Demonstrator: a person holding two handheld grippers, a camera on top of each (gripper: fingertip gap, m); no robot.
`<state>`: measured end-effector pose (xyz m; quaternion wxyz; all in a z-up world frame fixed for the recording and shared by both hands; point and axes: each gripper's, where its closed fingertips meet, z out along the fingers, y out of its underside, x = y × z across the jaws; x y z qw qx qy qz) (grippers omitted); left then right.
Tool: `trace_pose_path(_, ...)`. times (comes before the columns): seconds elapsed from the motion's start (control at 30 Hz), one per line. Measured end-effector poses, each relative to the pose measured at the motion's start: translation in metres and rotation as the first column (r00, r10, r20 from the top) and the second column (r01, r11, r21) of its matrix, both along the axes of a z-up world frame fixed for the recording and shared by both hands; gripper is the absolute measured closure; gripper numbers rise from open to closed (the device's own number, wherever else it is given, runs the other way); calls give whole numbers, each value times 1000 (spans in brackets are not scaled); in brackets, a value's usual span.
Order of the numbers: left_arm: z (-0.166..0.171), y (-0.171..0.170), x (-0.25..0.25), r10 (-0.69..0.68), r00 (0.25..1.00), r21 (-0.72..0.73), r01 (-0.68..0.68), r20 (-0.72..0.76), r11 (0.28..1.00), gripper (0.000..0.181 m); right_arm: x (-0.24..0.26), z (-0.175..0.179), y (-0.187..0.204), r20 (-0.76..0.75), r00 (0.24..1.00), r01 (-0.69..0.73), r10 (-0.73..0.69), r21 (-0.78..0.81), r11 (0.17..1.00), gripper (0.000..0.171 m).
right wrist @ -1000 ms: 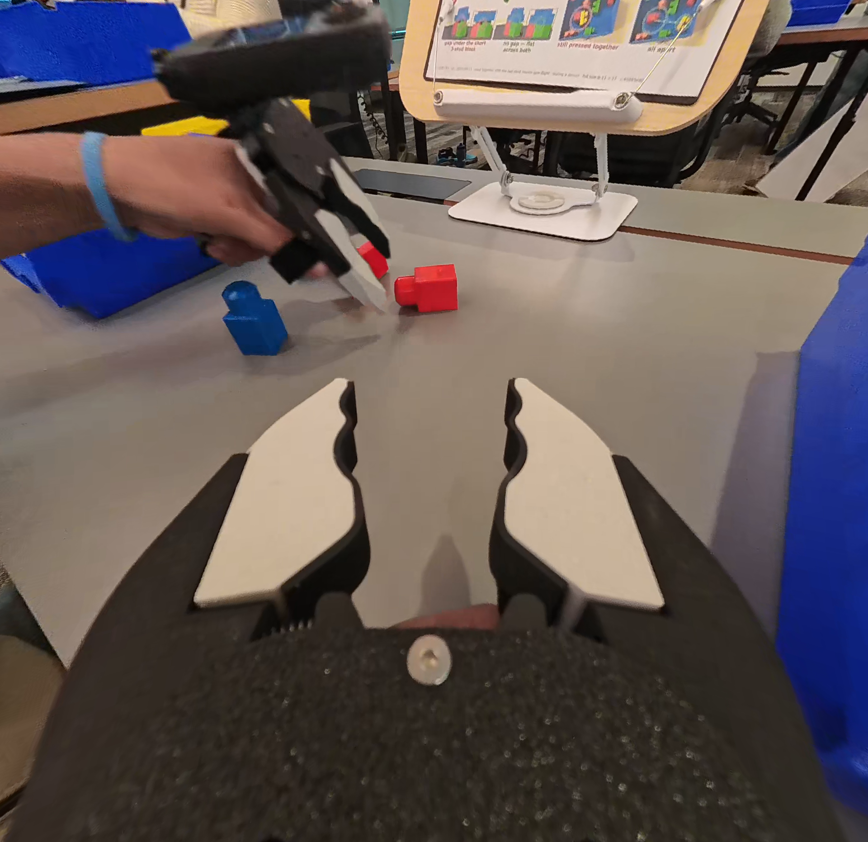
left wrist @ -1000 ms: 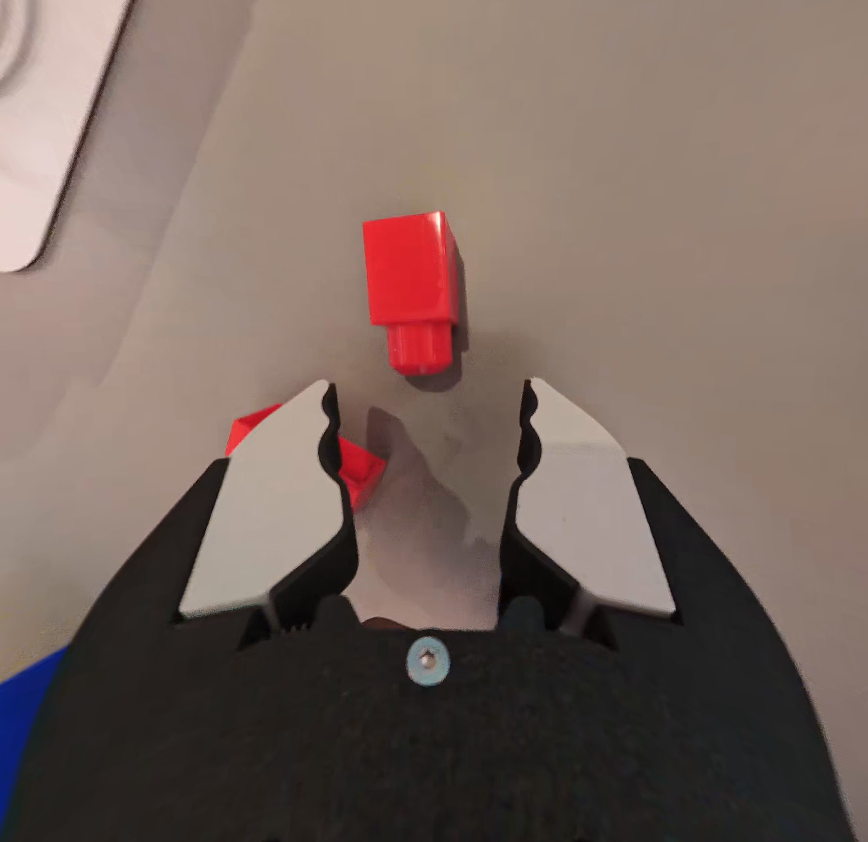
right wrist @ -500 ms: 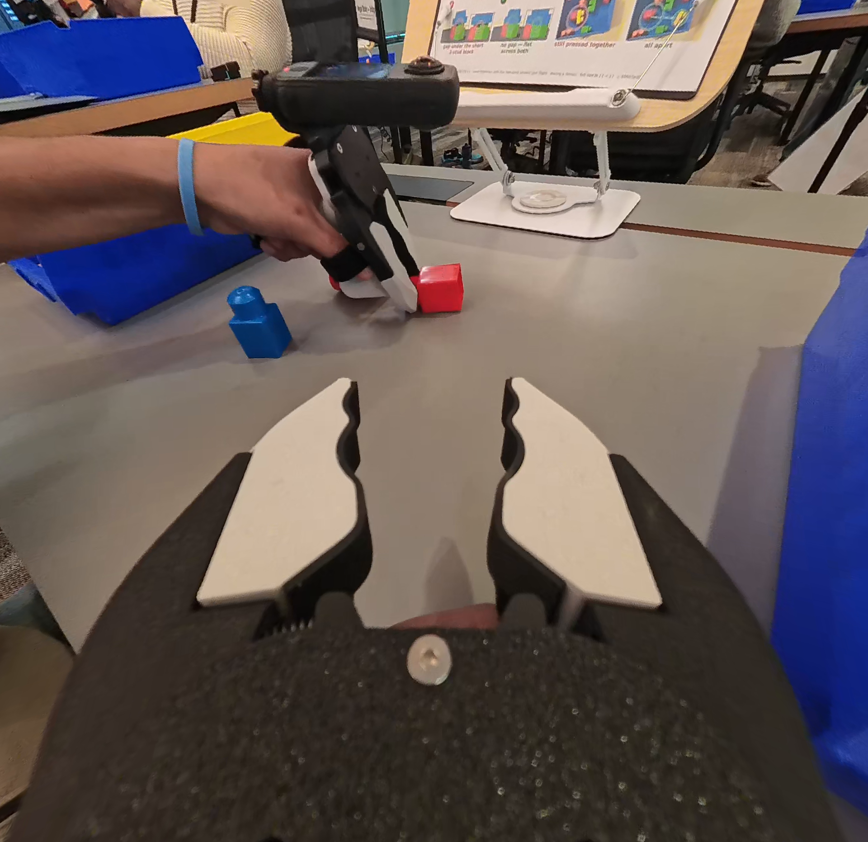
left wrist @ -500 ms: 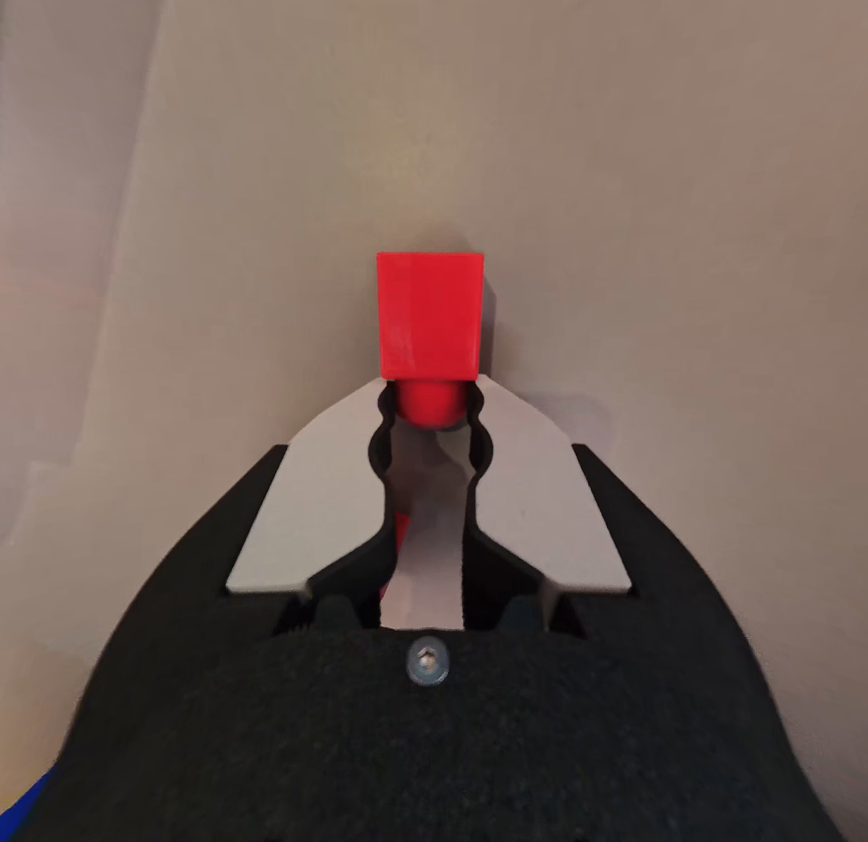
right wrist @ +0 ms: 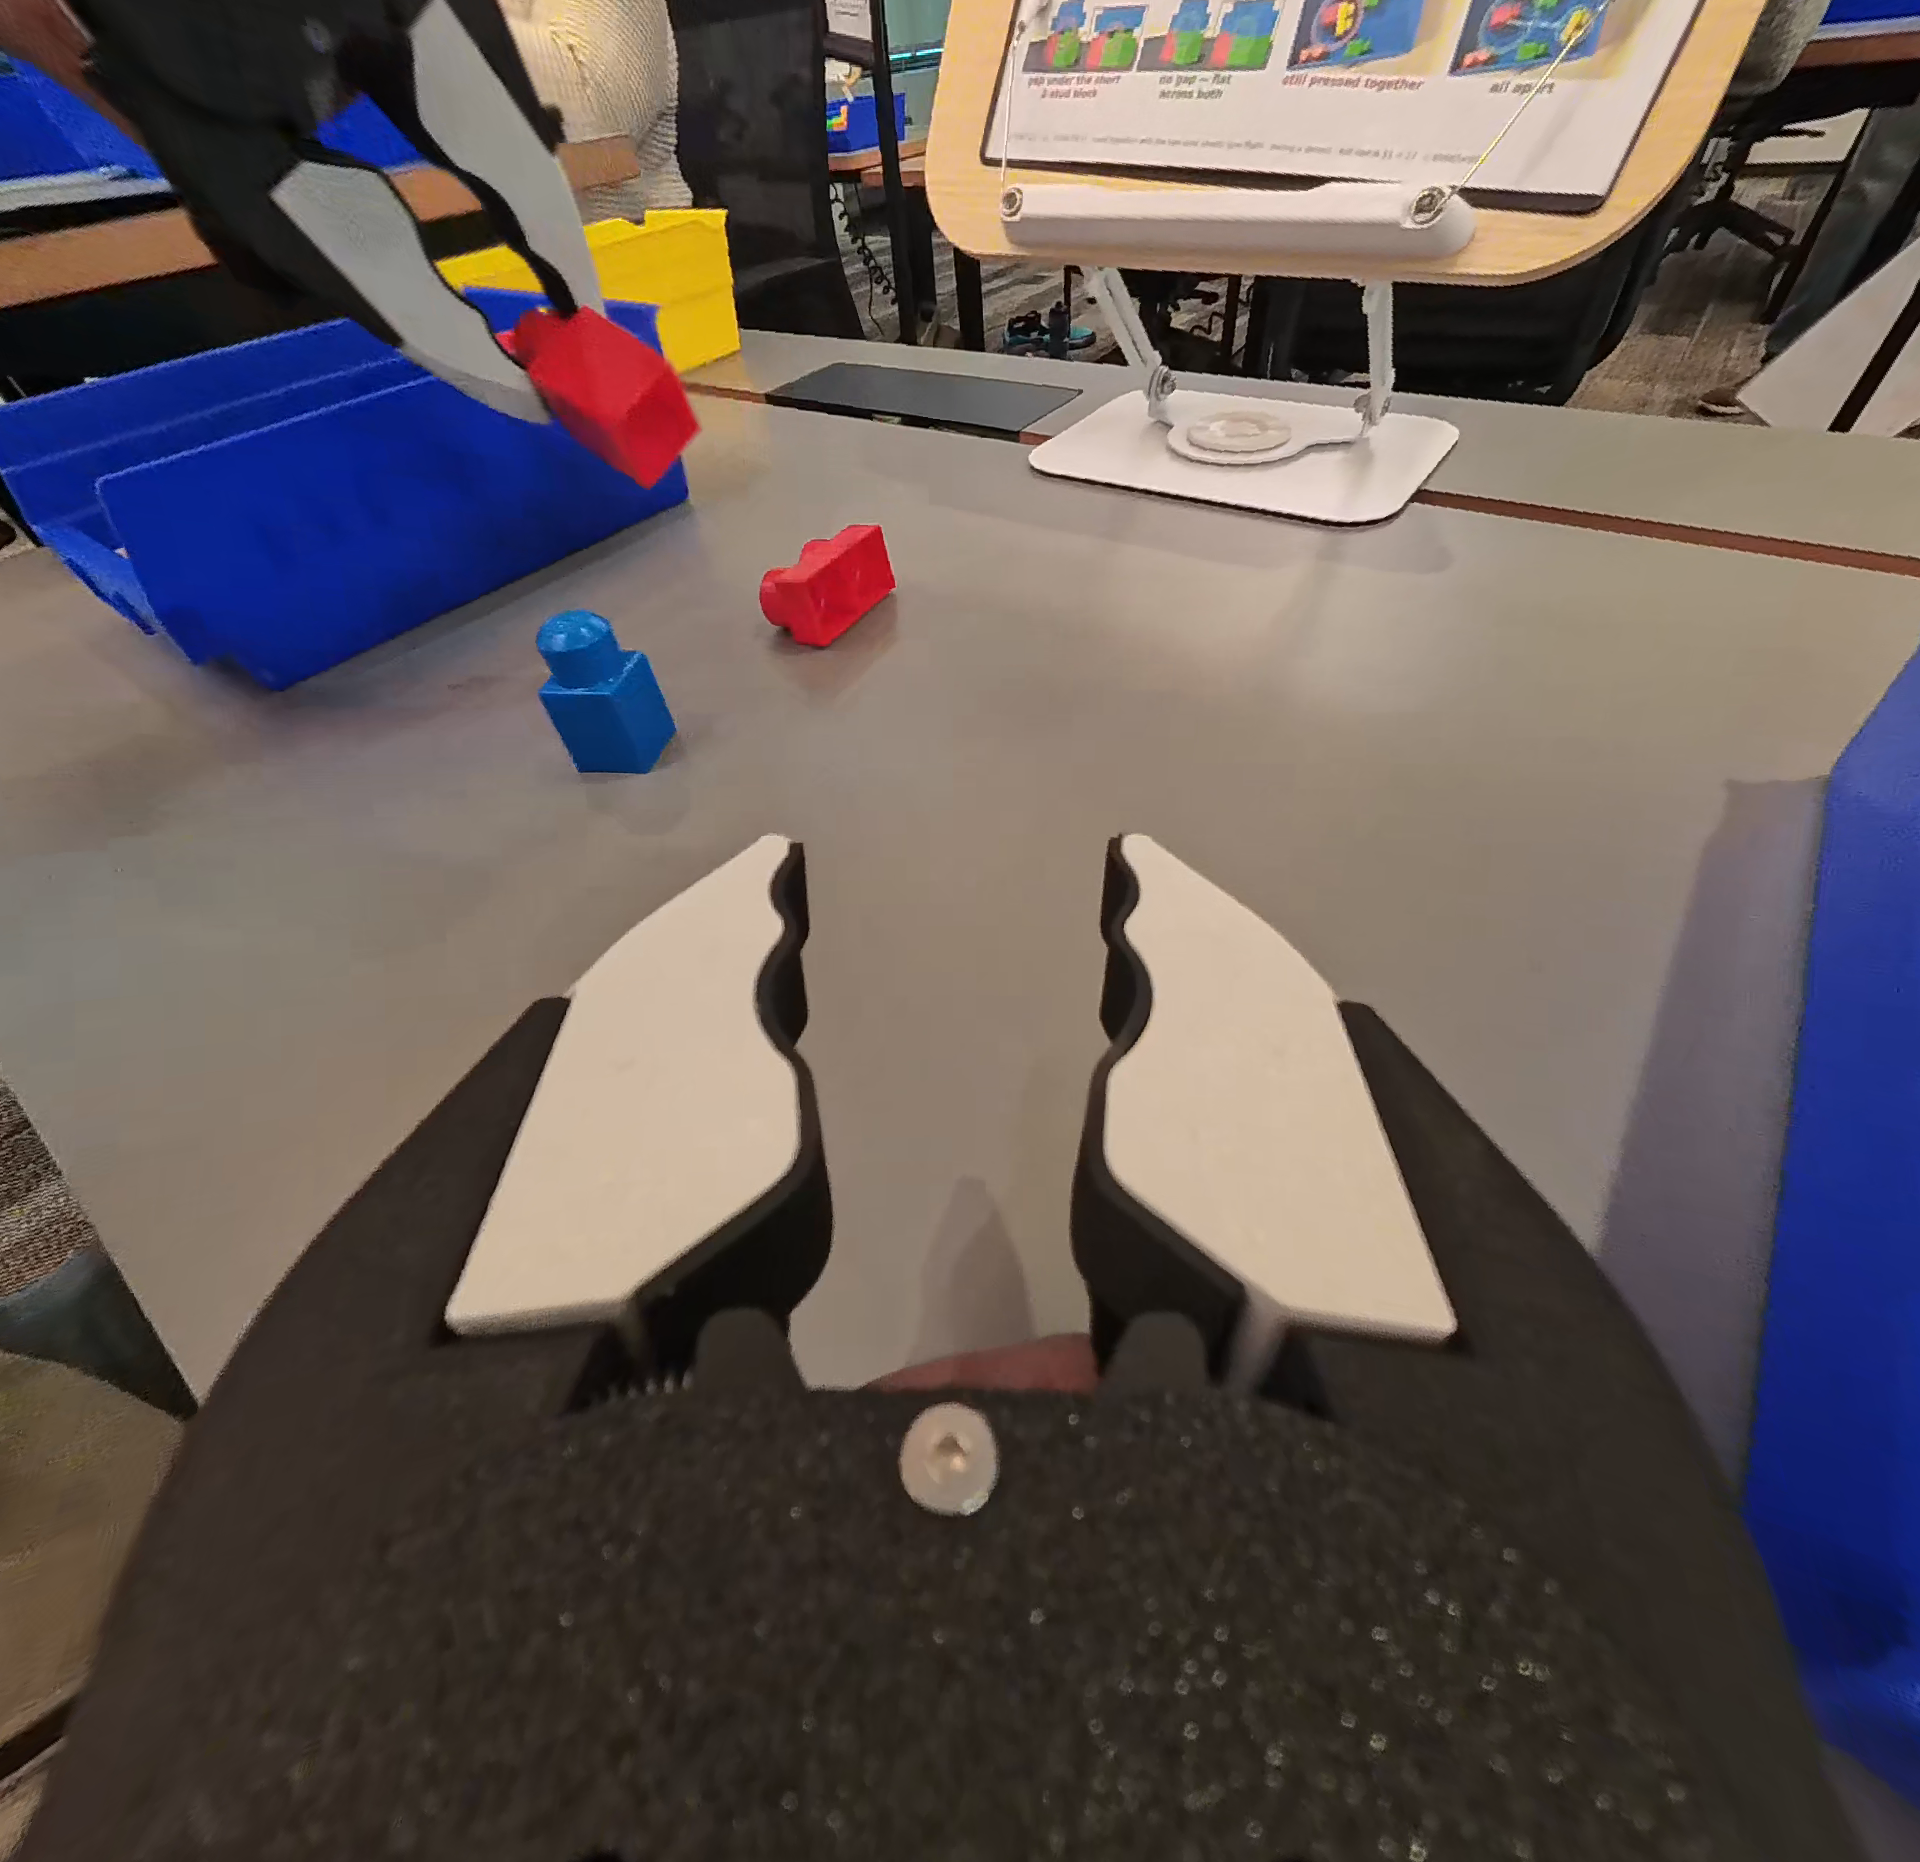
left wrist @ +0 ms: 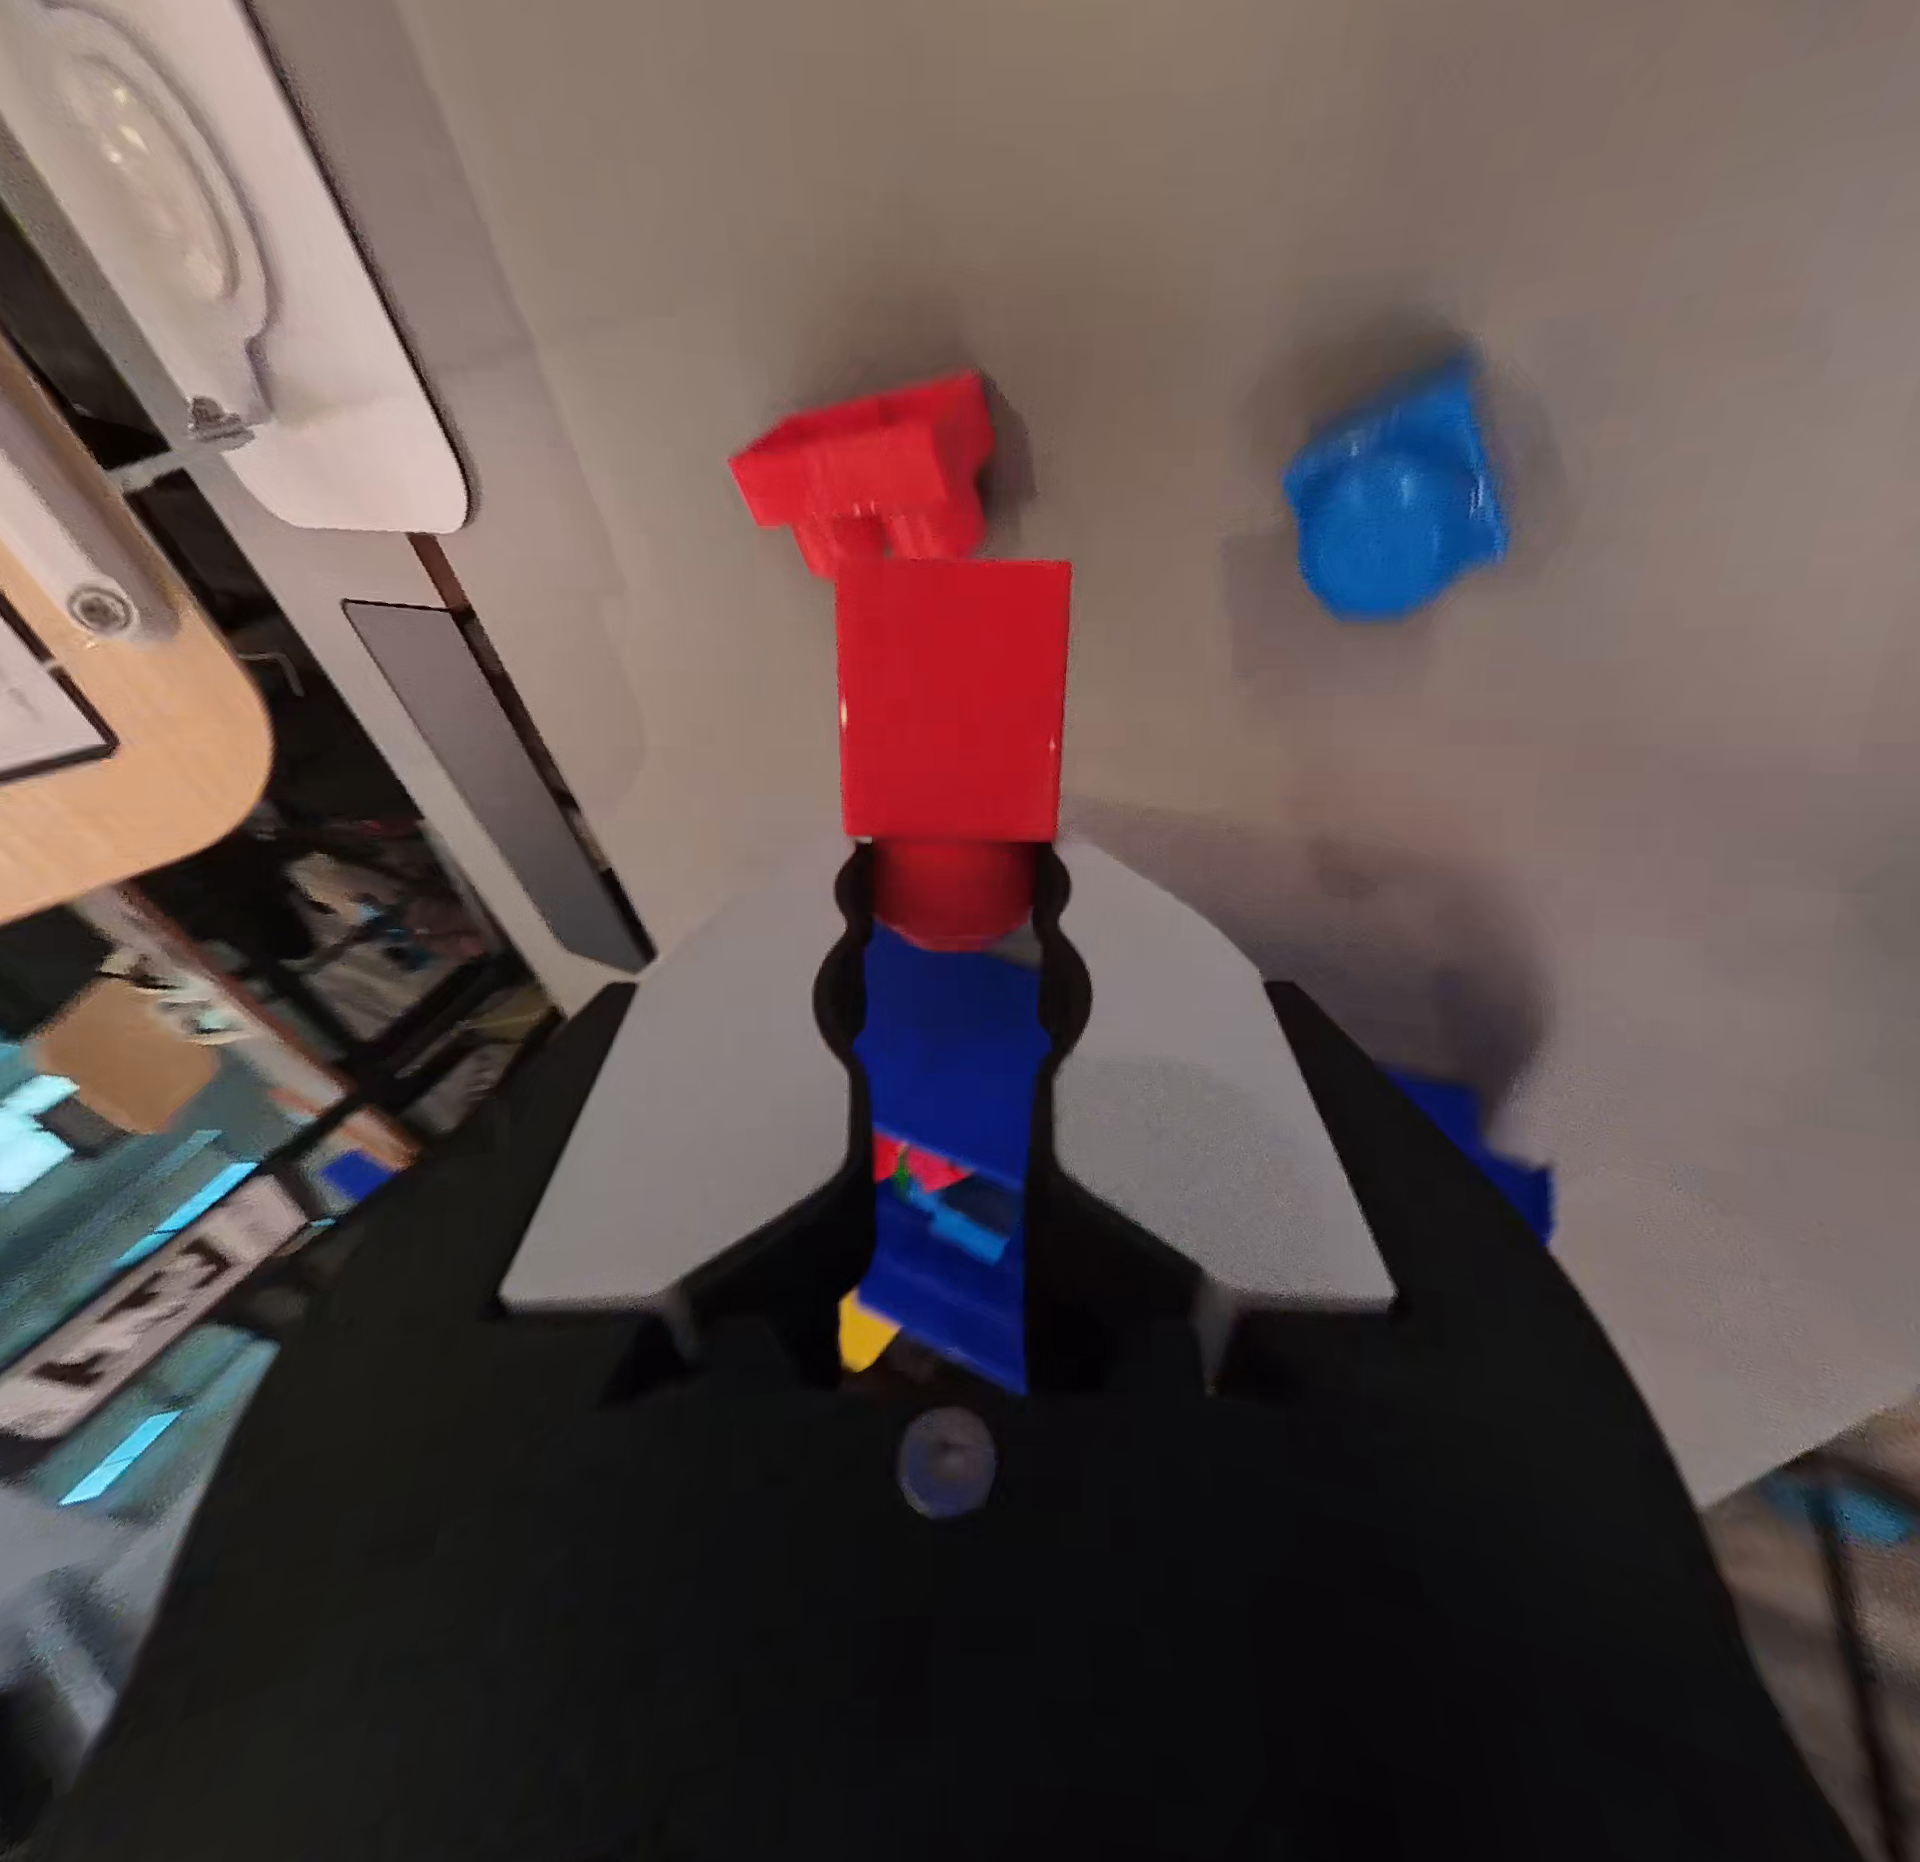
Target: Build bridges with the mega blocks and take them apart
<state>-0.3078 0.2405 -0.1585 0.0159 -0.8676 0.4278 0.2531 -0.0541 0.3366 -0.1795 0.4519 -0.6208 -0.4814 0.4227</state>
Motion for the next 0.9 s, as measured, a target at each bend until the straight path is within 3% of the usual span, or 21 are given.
trace_pose_path(0.17,-12,-15,-12,-161,969,-148,134,-188,980,152,0,3,-6,6,1000,-9,9,19,1000,117)
trace_pose_path(0.37,-33,-11,-15,-421,792,-307,307,-443,901,152,1,4,-8,15,1000,-13,12,34,999,118)
trace_pose_path(0.6,-51,-10,-5,-547,681,-414,371,-487,831,152,1,4,-7,18,1000,-16,15,33,999,118)
trace_pose_path(0.83,-62,-14,-10,-553,682,-459,343,-478,819,151,2,4,-8,19,1000,-20,19,28,999,118)
trace_pose_path(0.9,-63,-12,-9,-546,688,-442,349,-478,826,143,2,3,-6,18,1000,-18,18,23,1000,118)
